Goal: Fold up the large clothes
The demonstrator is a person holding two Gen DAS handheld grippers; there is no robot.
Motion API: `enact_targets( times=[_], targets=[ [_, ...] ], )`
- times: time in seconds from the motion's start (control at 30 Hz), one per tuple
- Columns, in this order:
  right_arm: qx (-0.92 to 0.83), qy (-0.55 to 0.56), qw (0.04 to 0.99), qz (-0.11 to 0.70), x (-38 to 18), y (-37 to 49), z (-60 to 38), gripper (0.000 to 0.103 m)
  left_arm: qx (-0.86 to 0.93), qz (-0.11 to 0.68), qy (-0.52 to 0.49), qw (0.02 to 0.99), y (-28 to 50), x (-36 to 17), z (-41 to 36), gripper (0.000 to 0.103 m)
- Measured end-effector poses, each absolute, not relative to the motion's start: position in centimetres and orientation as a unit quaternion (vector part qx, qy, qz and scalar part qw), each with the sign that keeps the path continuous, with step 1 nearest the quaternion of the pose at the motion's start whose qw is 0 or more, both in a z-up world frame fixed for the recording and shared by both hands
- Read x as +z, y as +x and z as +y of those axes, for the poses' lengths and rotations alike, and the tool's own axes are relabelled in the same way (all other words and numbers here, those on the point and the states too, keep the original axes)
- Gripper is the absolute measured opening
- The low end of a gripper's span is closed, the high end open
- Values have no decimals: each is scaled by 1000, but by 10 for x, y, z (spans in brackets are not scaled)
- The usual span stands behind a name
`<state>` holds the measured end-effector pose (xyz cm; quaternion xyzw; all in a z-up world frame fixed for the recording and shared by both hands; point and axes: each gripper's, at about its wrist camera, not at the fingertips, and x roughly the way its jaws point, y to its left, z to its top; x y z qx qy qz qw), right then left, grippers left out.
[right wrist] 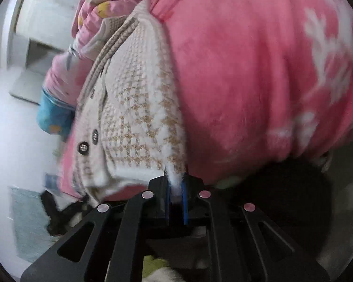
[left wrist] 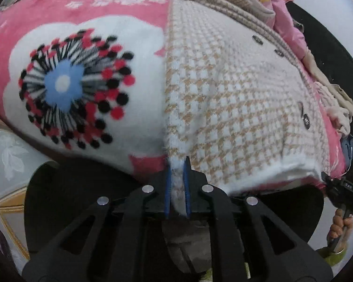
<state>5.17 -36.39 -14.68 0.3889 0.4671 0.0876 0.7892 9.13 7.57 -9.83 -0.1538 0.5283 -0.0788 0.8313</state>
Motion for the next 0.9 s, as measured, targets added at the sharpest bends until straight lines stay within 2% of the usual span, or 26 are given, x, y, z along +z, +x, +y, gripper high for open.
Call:
enact_targets(
  times=[0.1,0.17,0.3,0.37,0.4,0.43,0.47,0.7,0.9],
  targets=[
    [97,375,796,464,-141,55,-363,9,-86,536,-148,826,93,-99,77,19],
    [98,373,793,472,-145,57,-364,10,-90,557,-161,810,94,-110,80,33],
    [97,385,785,475,-155,61,-361,12,-102,577,-194,787,88,-130,80,34],
    [91,381,792,468,-153,57,-362,9,-114,578,-191,785,87,-132,70,29],
    [90,374,802,457,-146,55,-360,9,-123,580,-191,782,87,-133,66,24],
    [92,367,813,444,-137,52,-359,8,-127,581,-188,782,86,-132,64,13],
    [94,364,819,434,-130,49,-360,8,-134,577,-180,785,84,-128,61,11],
    [113,344,856,369,-64,49,-356,8,-211,489,-193,824,64,-49,63,9],
    [85,292,896,324,-15,85,-350,8,-244,414,-265,836,85,6,101,9]
  ],
)
